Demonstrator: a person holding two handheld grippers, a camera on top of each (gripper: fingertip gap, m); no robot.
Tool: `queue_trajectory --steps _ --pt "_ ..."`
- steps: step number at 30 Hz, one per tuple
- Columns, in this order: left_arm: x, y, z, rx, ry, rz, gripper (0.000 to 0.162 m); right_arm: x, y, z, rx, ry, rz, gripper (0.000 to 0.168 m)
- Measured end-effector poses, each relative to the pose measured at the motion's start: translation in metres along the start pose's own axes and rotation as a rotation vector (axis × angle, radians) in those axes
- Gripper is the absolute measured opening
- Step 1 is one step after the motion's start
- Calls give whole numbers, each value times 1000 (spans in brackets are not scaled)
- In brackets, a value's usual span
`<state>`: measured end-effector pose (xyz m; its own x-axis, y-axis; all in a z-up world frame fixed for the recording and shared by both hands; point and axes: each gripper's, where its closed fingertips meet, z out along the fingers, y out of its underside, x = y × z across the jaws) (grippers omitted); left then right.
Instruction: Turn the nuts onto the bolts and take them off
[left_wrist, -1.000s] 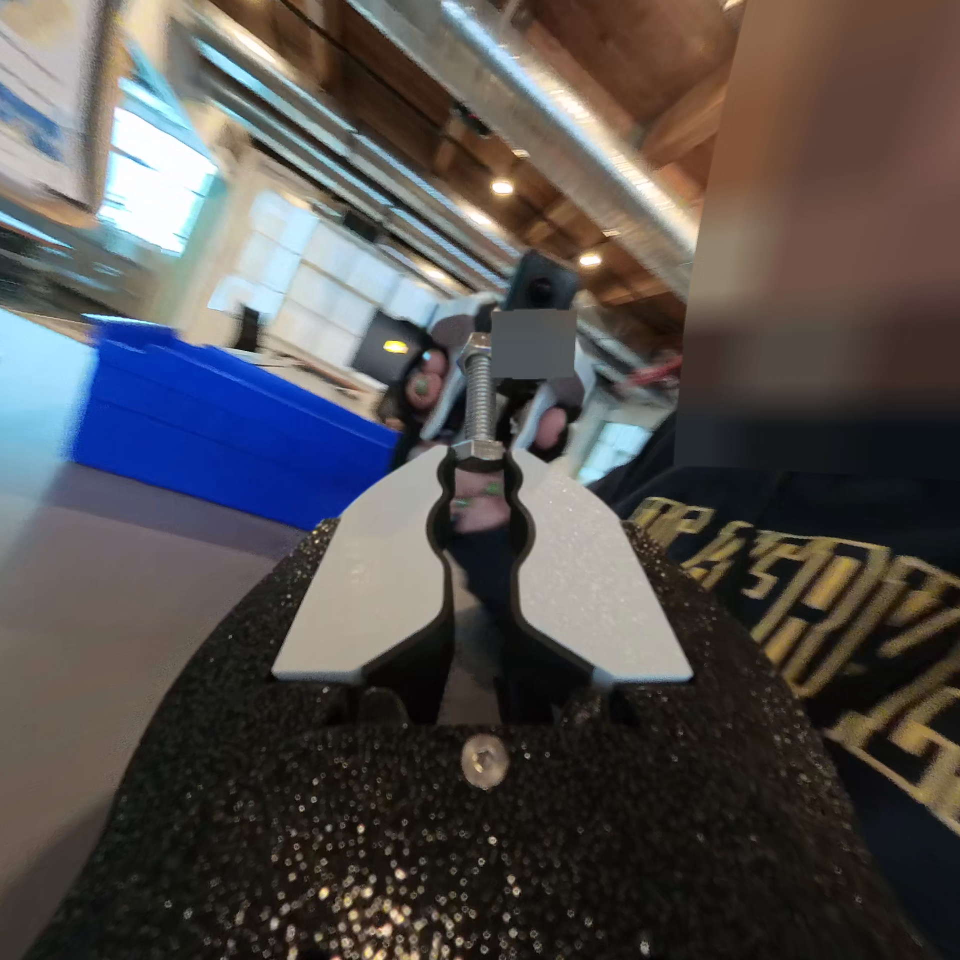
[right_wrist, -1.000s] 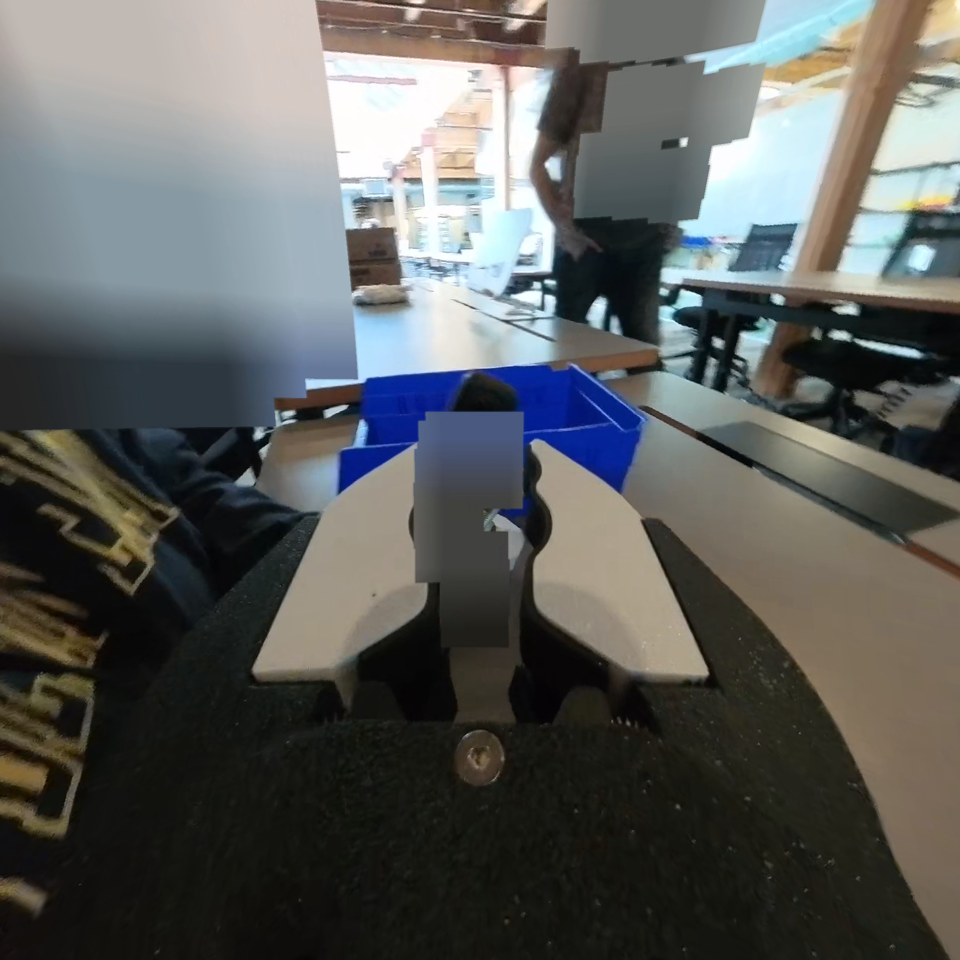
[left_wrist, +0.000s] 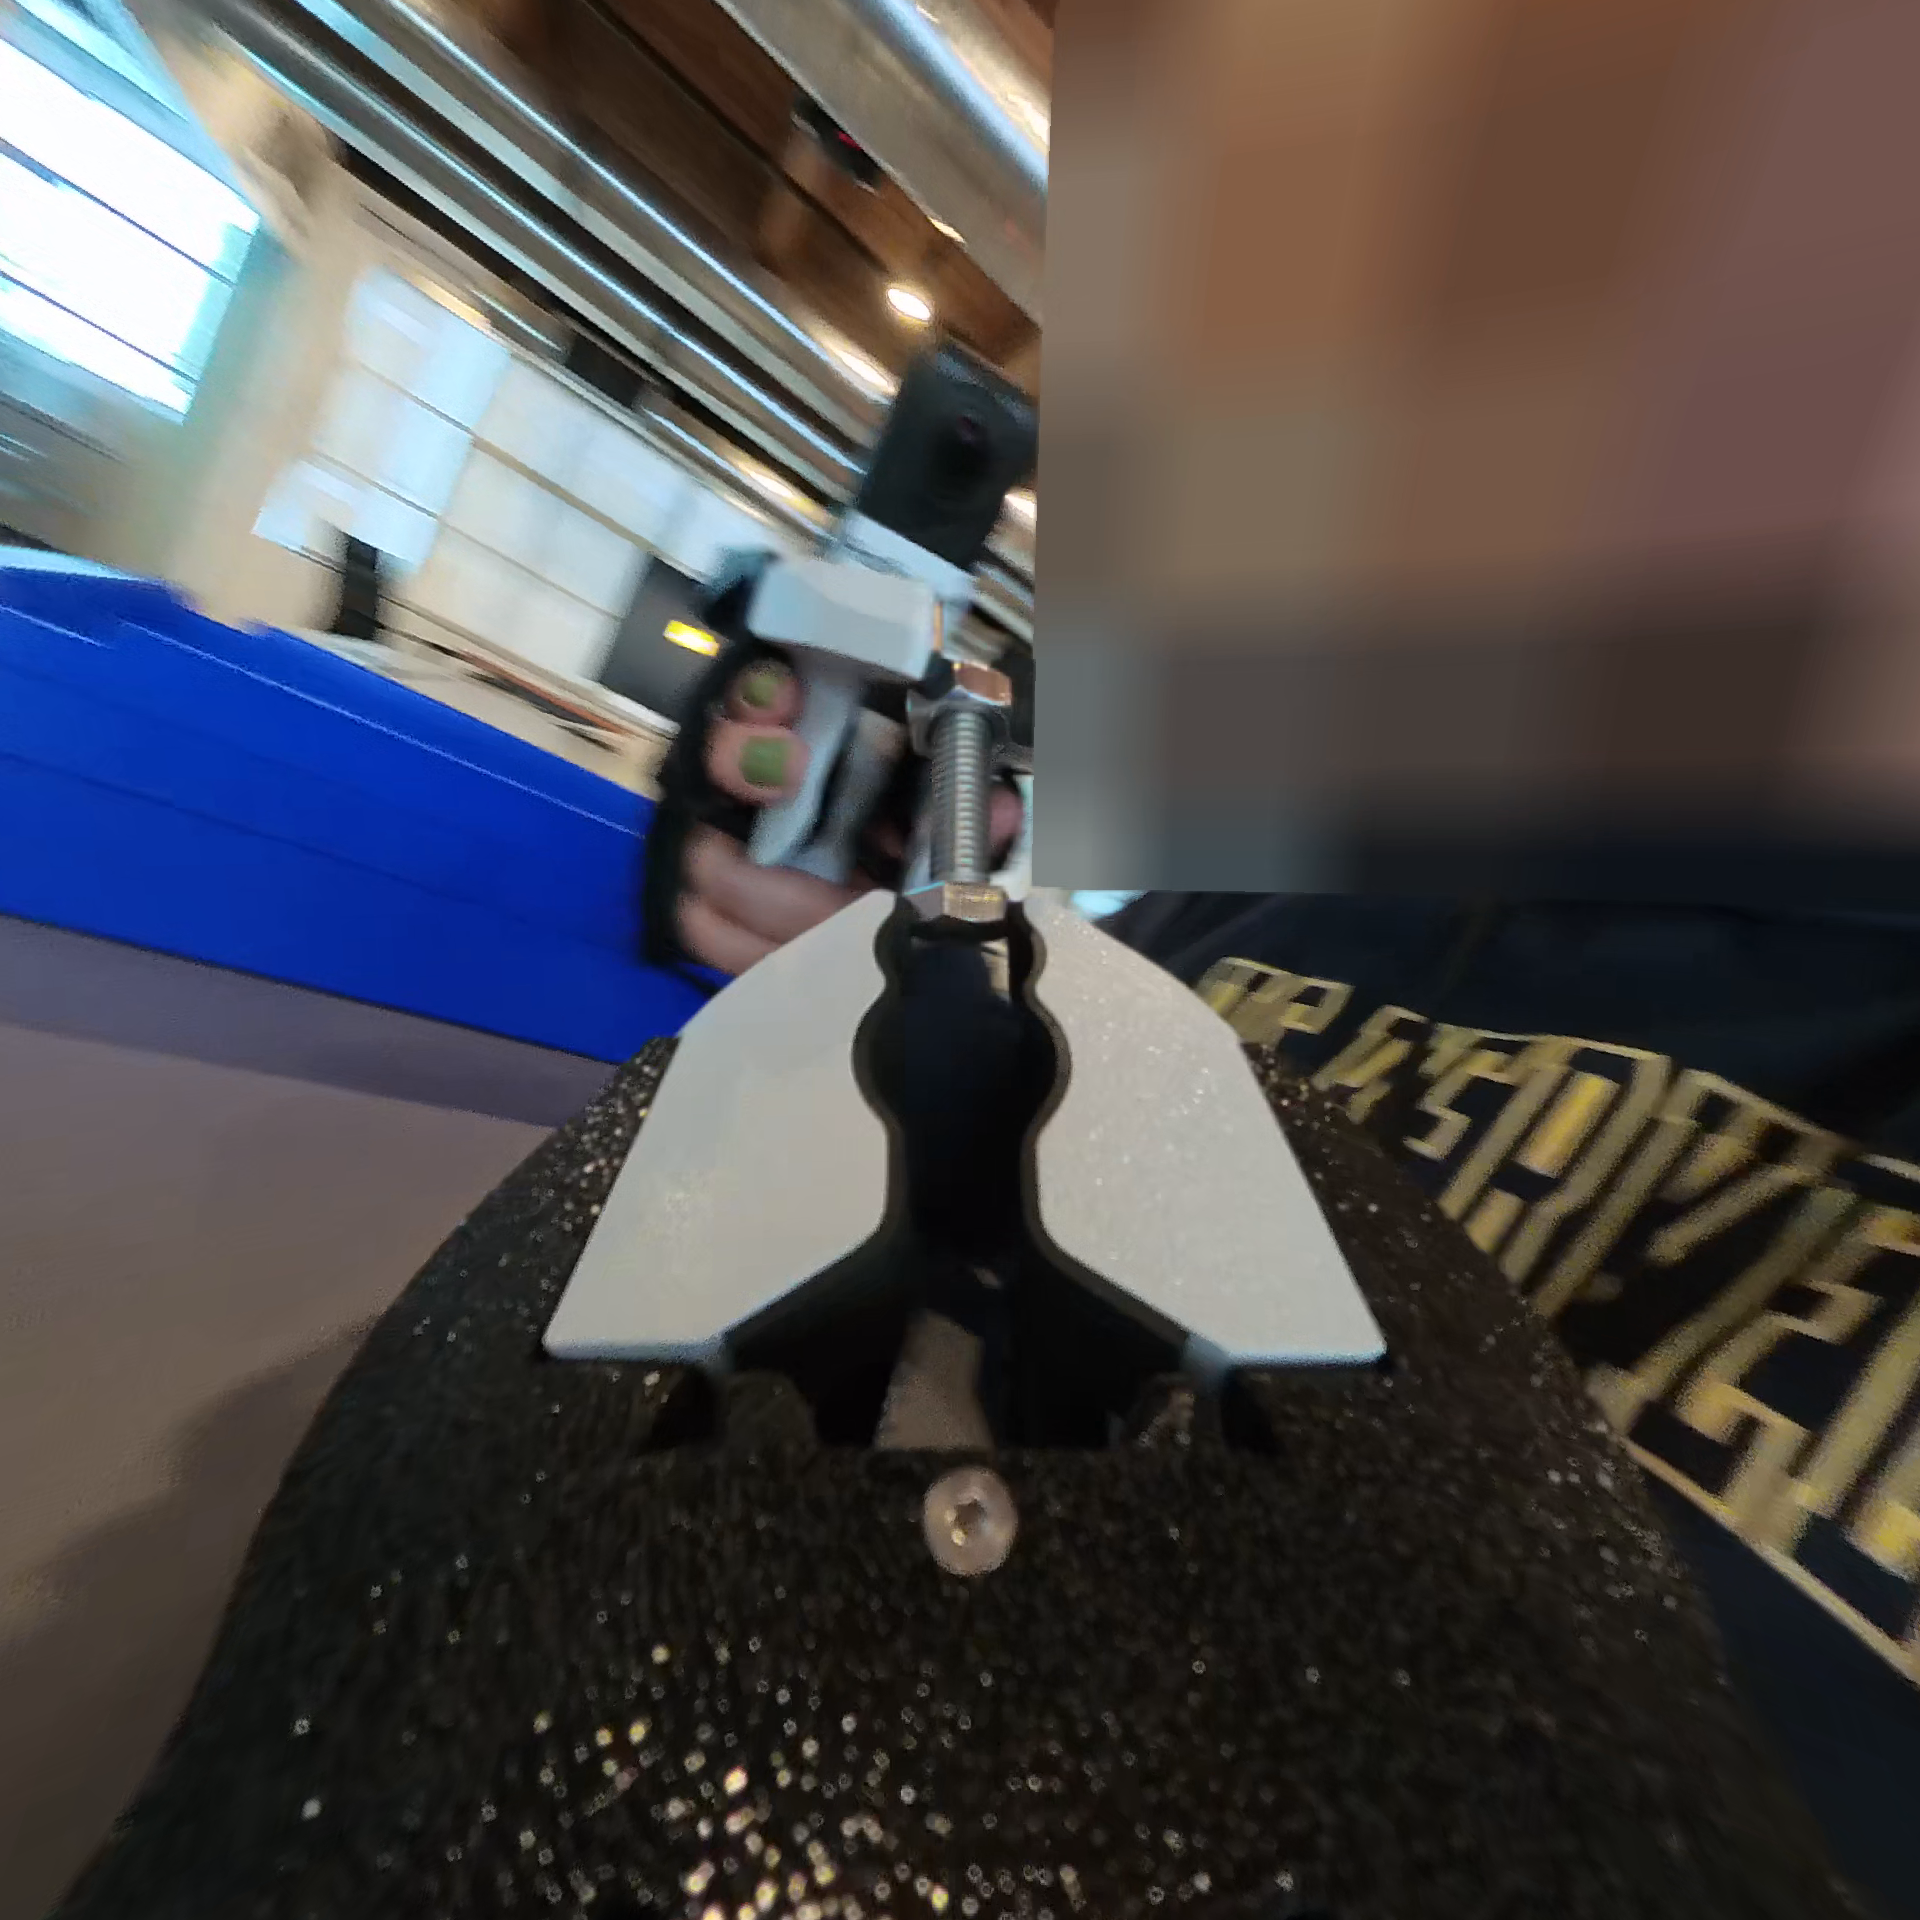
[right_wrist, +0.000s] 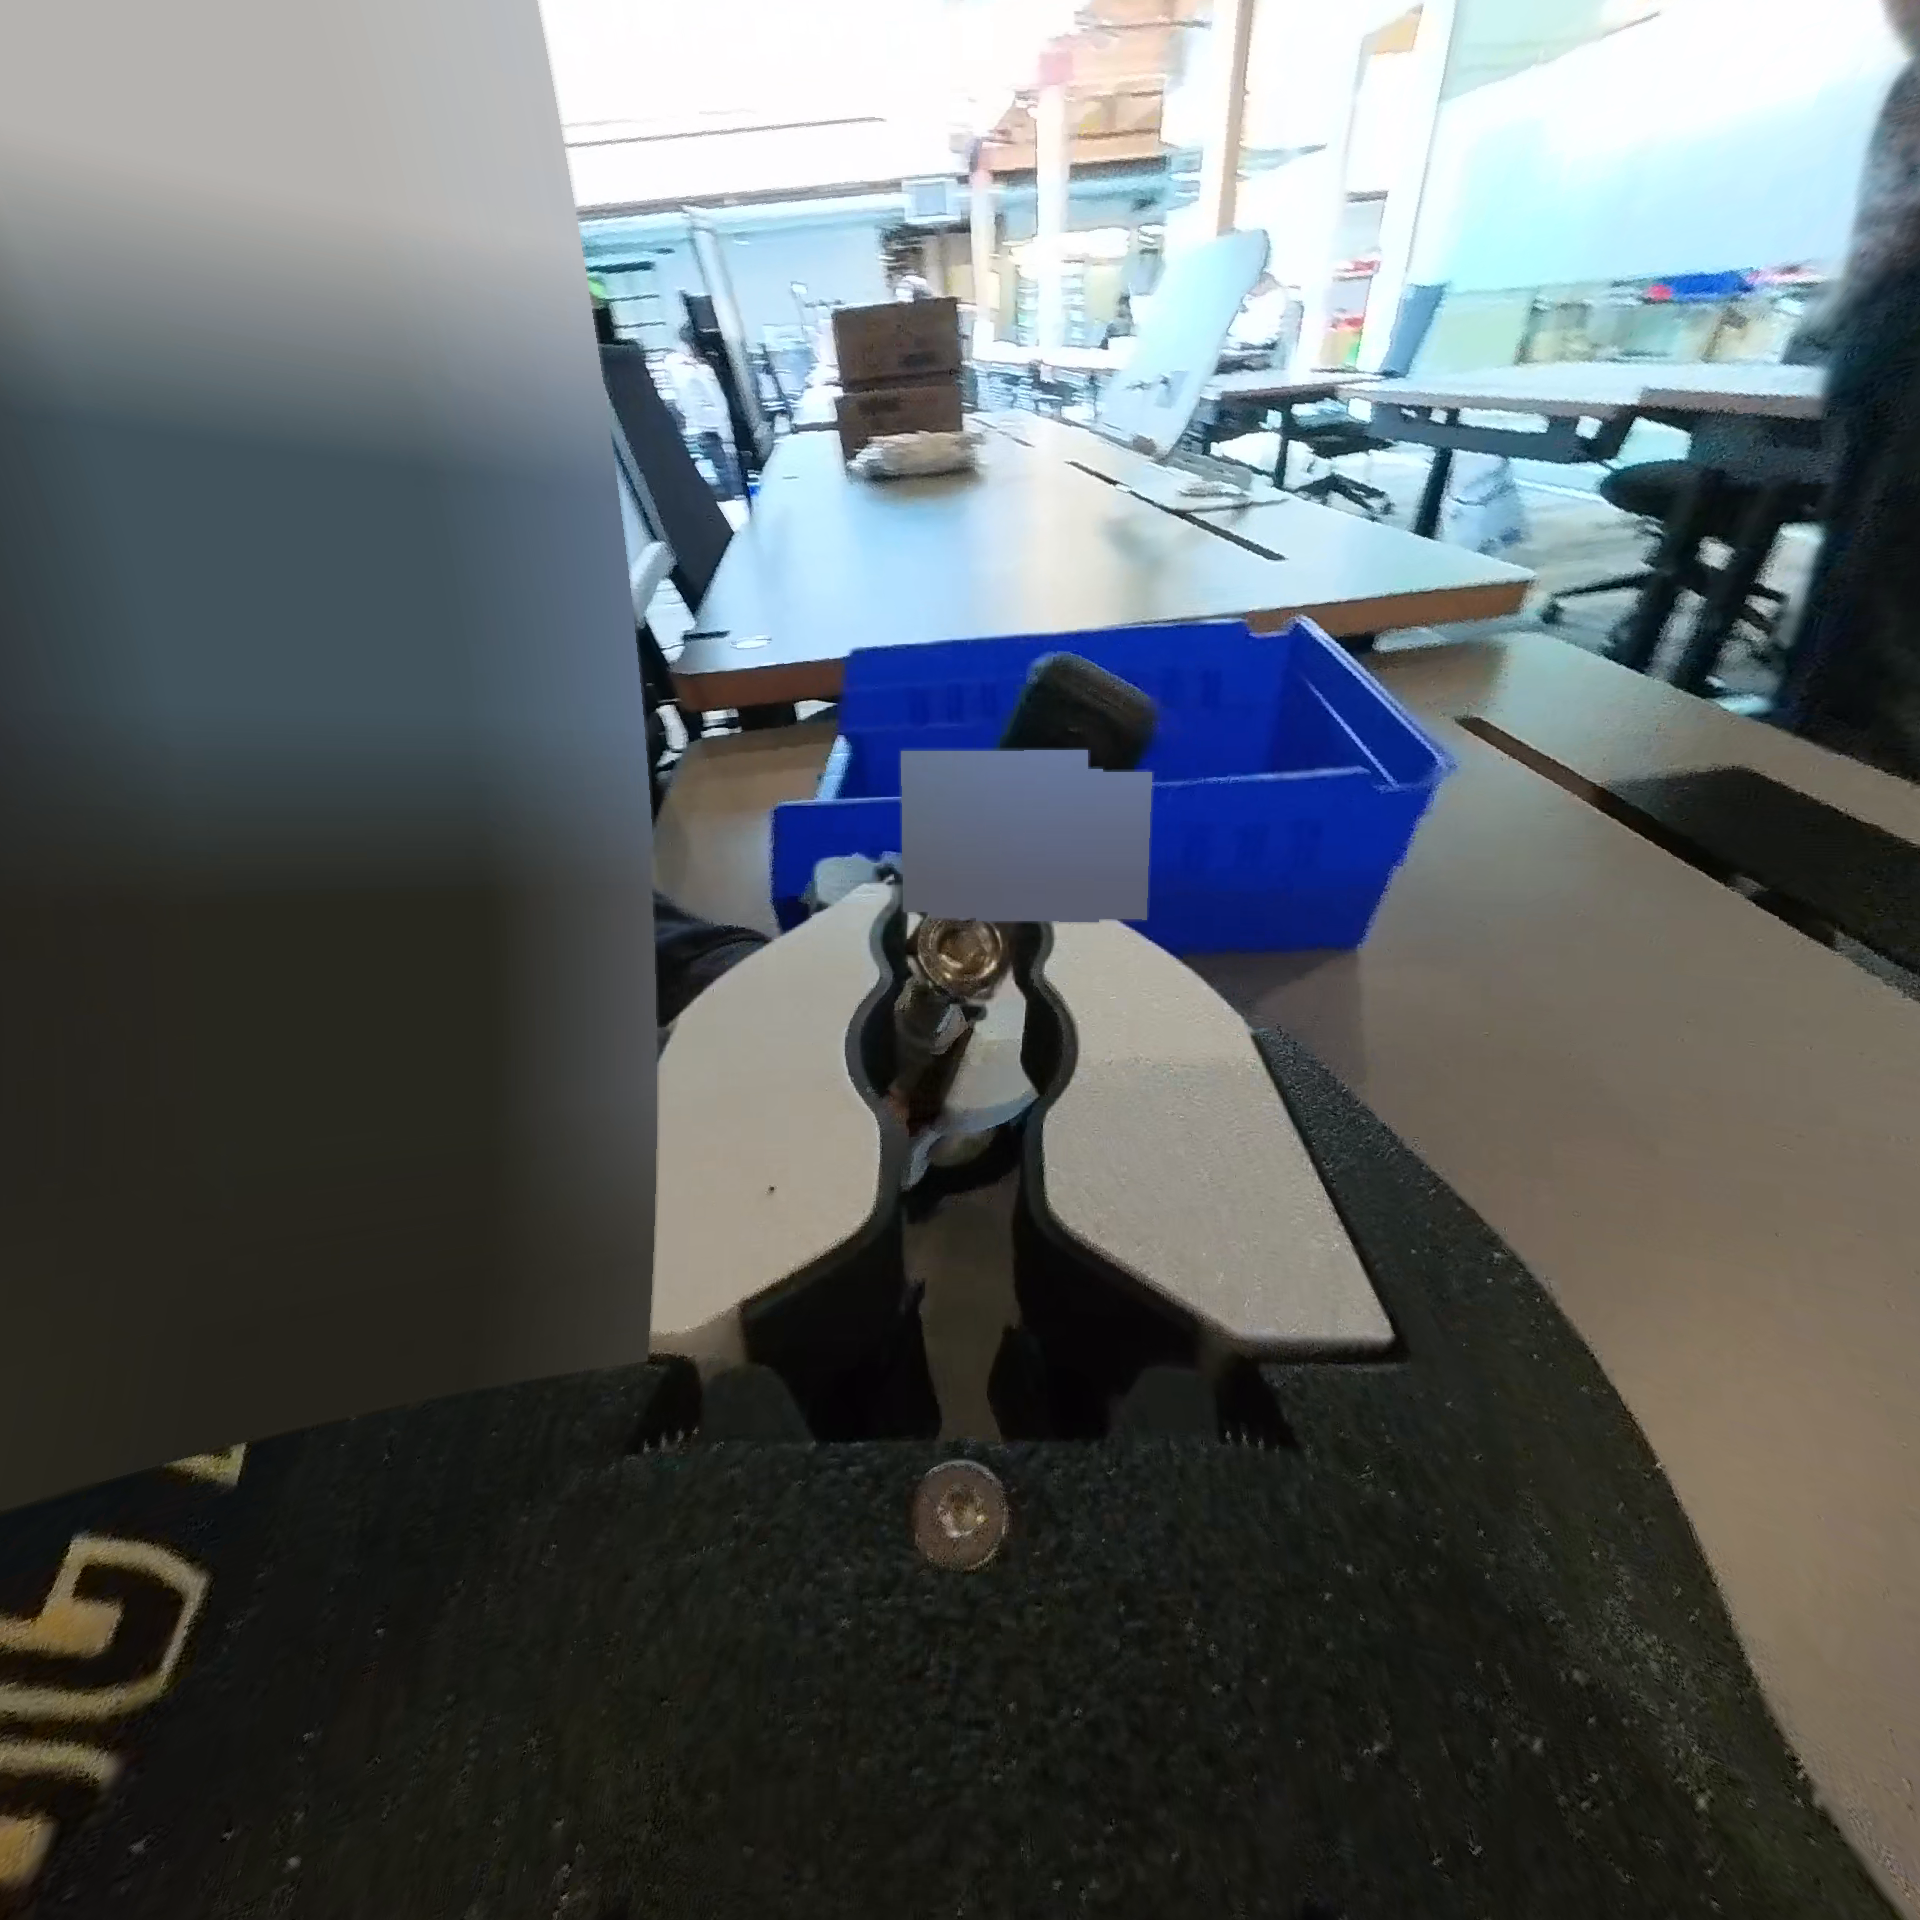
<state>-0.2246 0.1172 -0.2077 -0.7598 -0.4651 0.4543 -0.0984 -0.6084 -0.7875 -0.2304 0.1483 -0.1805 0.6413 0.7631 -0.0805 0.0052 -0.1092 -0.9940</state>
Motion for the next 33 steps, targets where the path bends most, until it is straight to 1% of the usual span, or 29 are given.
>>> queue_trajectory --steps 1,5,9,12,16,21,25,26,30,33 --pt "-4 -2 -2 3 -29 20 17 3 0 1 -2 42 23 20" --pt "-12 -5 -6 11 -118 89 17 13 0 5 10 189 132 19" --pt "-21 -8 -12 12 -204 127 17 23 7 3 -55 327 184 19" --pt "-28 -7 -14 -13 -273 183 17 28 10 2 -73 393 208 18" --pt "-27 -7 -14 -17 -280 199 17 26 8 3 -44 397 198 17" --pt "-24 -10 -14 2 -250 195 17 22 4 4 -16 344 144 19" --pt "-23 -14 -14 4 -263 218 17 18 4 3 1 308 99 34" --pt "-24 -15 -16 3 -274 223 17 19 4 1 4 305 83 35" --pt "-34 -17 -23 -20 -391 258 17 27 3 -11 27 355 17 35" --pt "-47 -16 -30 -70 -512 313 17 47 14 -25 -42 472 -5 36"
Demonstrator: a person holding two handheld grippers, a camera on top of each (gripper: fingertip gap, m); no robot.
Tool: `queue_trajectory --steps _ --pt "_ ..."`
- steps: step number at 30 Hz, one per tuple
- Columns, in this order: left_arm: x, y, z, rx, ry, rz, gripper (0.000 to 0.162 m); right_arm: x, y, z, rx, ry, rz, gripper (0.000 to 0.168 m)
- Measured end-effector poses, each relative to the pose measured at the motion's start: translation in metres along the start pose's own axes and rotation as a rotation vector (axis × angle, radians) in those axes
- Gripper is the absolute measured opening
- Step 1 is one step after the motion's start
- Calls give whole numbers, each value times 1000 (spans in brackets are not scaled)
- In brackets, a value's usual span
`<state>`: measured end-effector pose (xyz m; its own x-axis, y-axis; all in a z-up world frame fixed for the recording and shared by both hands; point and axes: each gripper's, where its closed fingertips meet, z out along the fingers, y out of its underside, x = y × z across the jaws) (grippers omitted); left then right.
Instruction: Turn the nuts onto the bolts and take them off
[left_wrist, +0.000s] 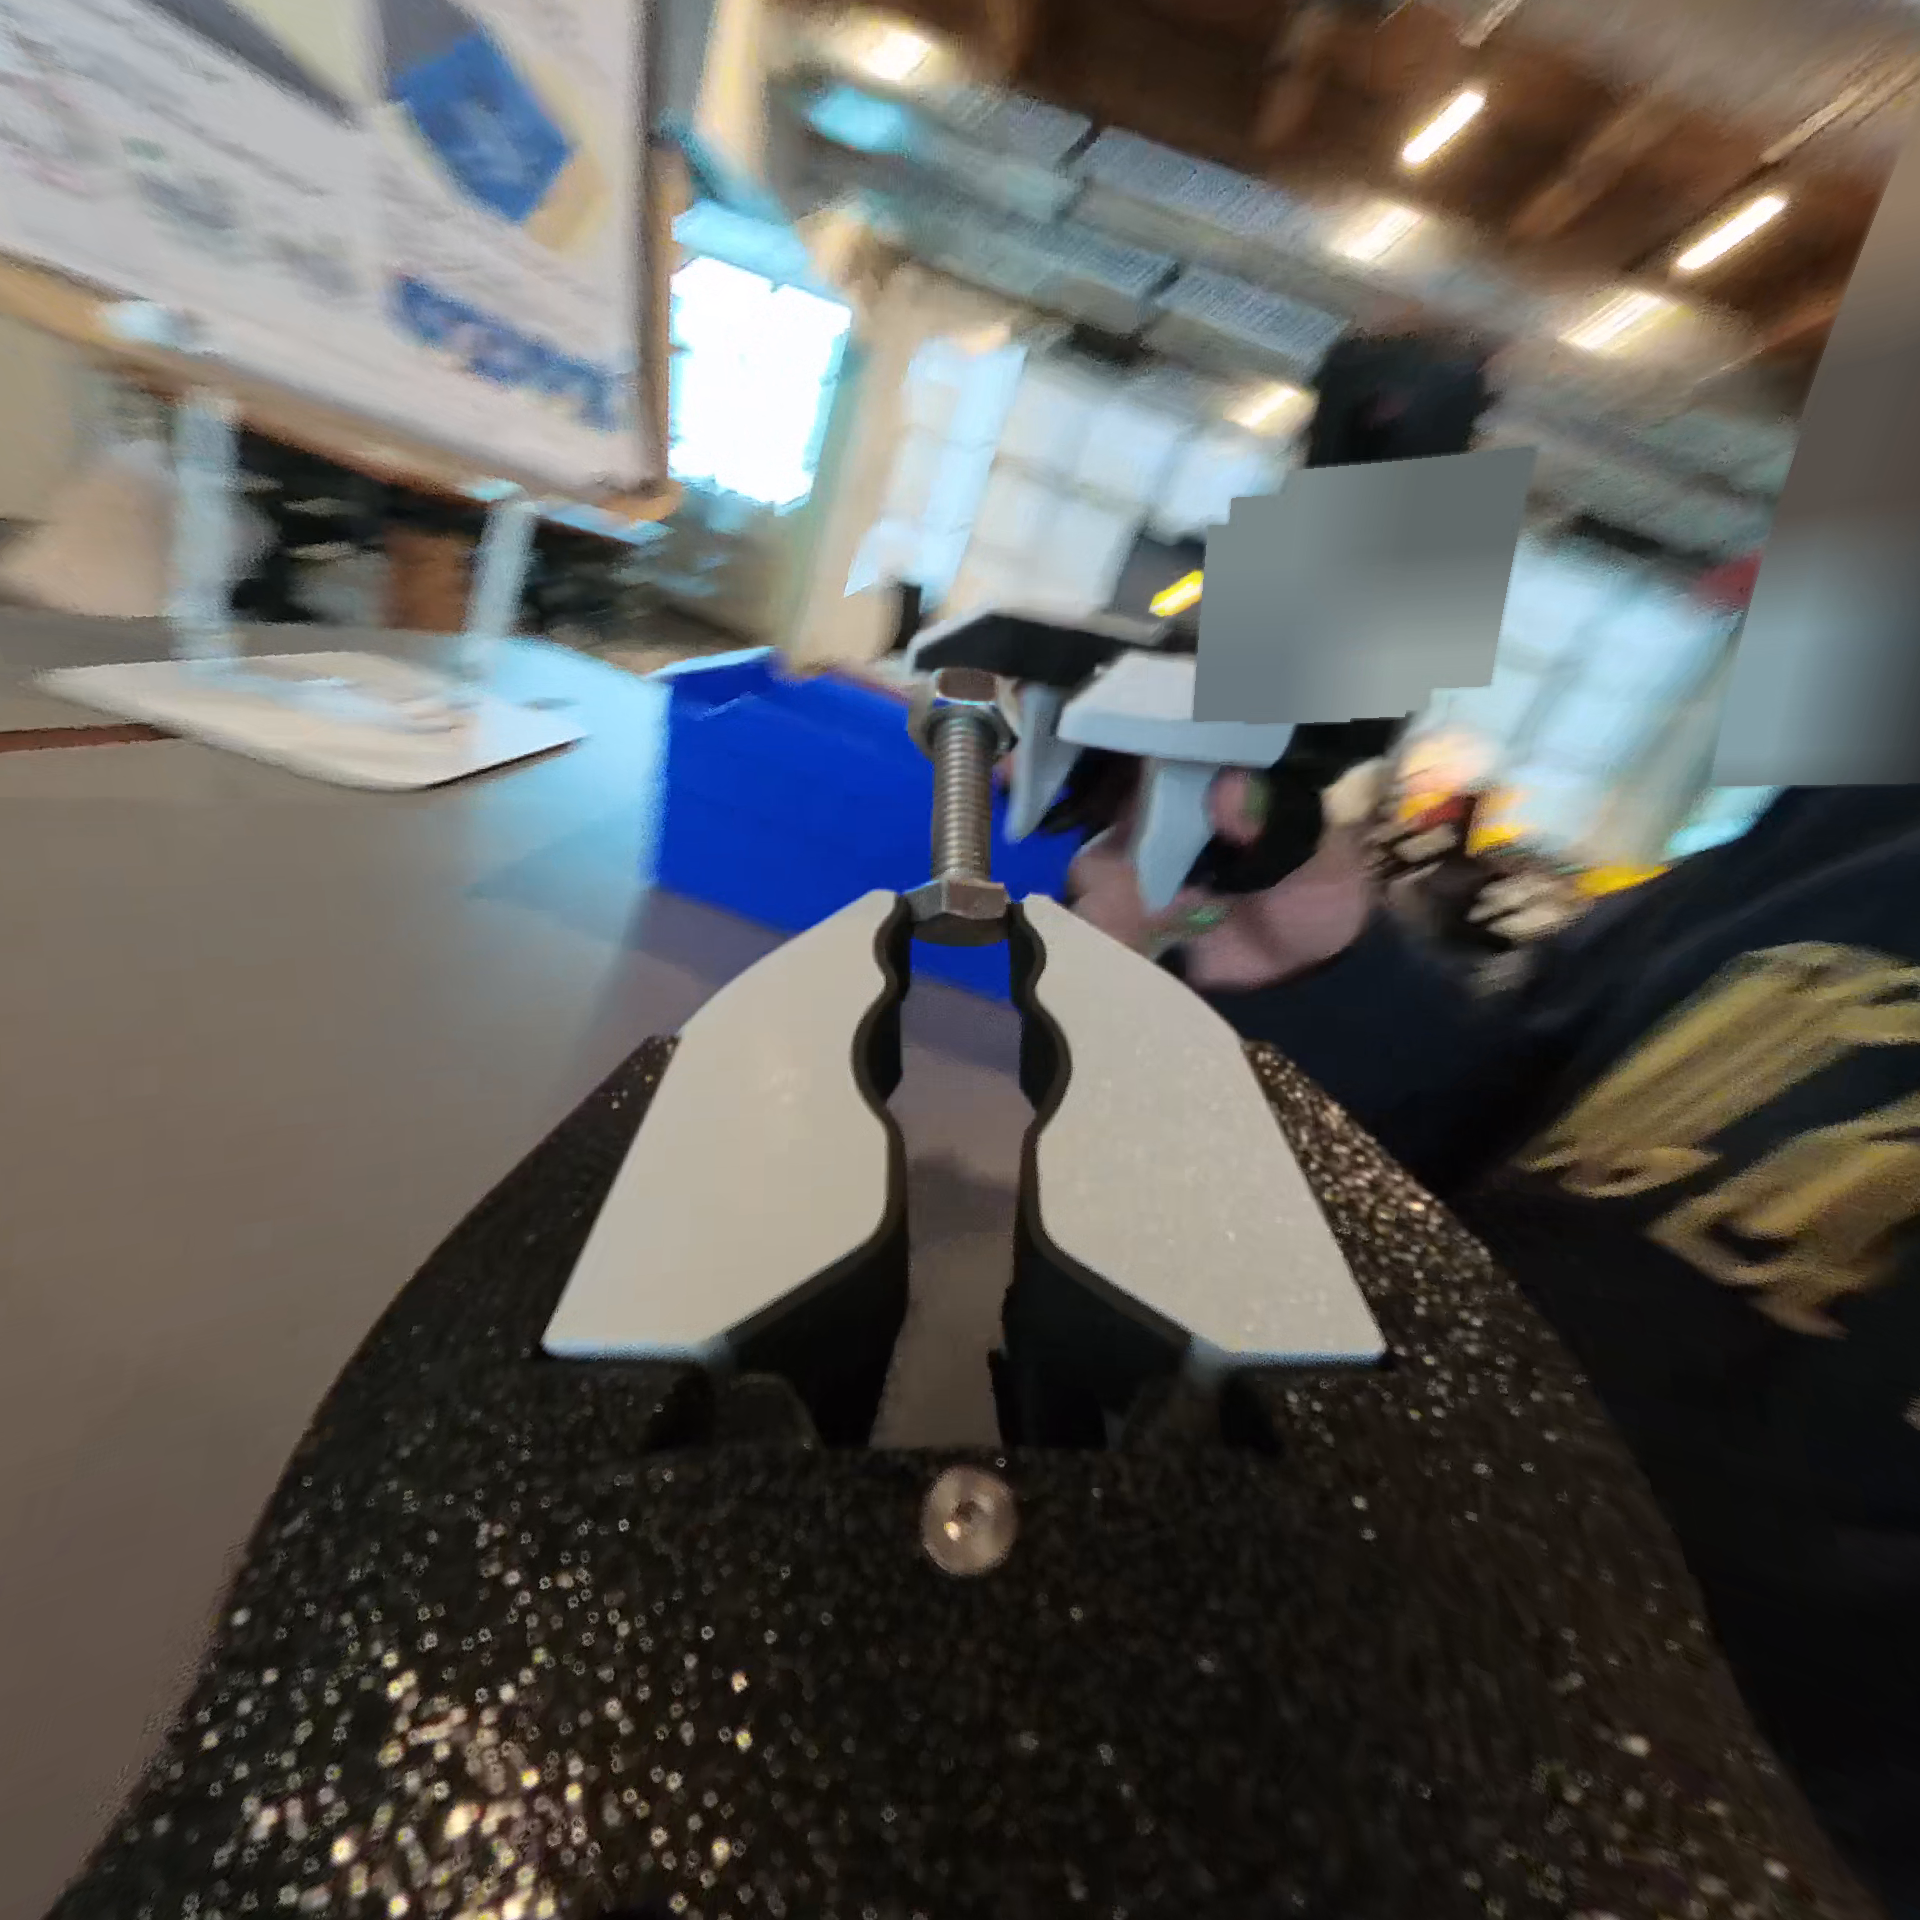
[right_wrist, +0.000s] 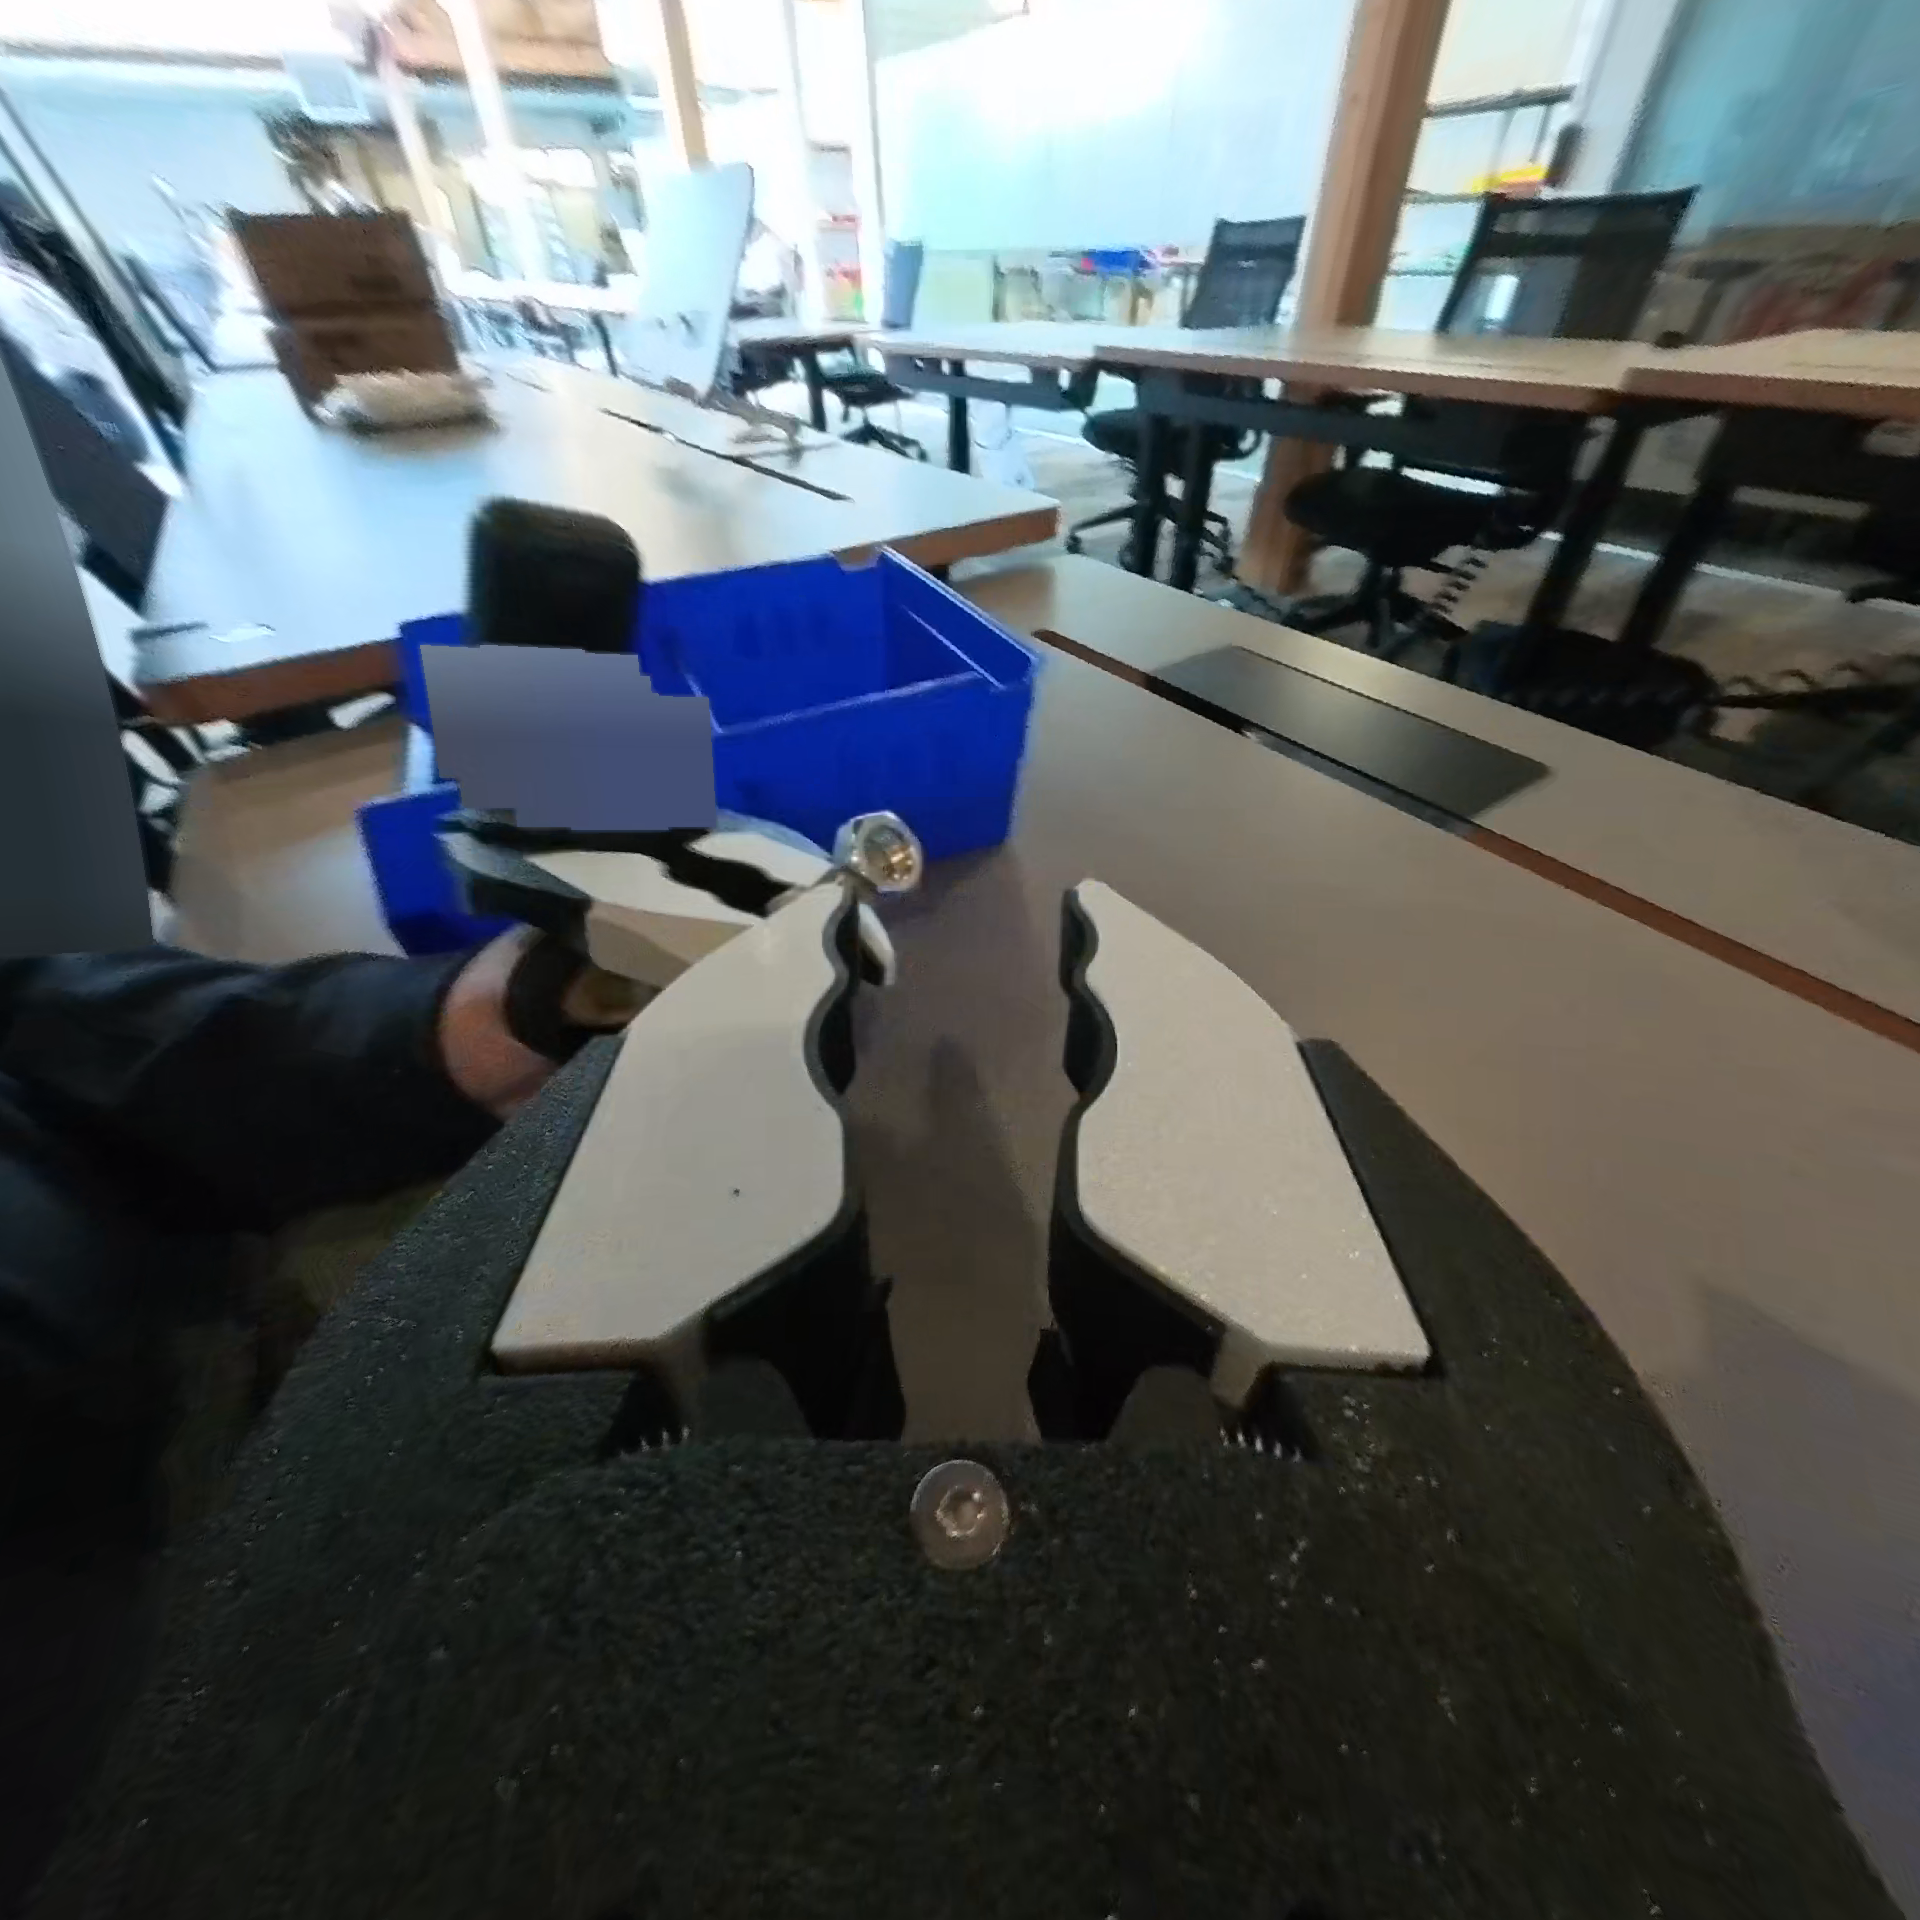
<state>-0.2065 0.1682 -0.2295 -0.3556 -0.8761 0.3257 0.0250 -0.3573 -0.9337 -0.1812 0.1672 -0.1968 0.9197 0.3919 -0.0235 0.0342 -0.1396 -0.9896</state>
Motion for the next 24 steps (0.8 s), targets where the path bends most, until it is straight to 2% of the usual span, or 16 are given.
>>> queue_trajectory --steps 4,9,24 --pt "-28 18 -1 -157 -232 130 17 14 9 -1 -17 23 -9 37" --pt "-51 34 -4 -284 -396 212 17 23 24 2 4 7 1 39" --pt "-66 41 -4 -366 -510 370 17 47 46 17 100 169 -55 35"
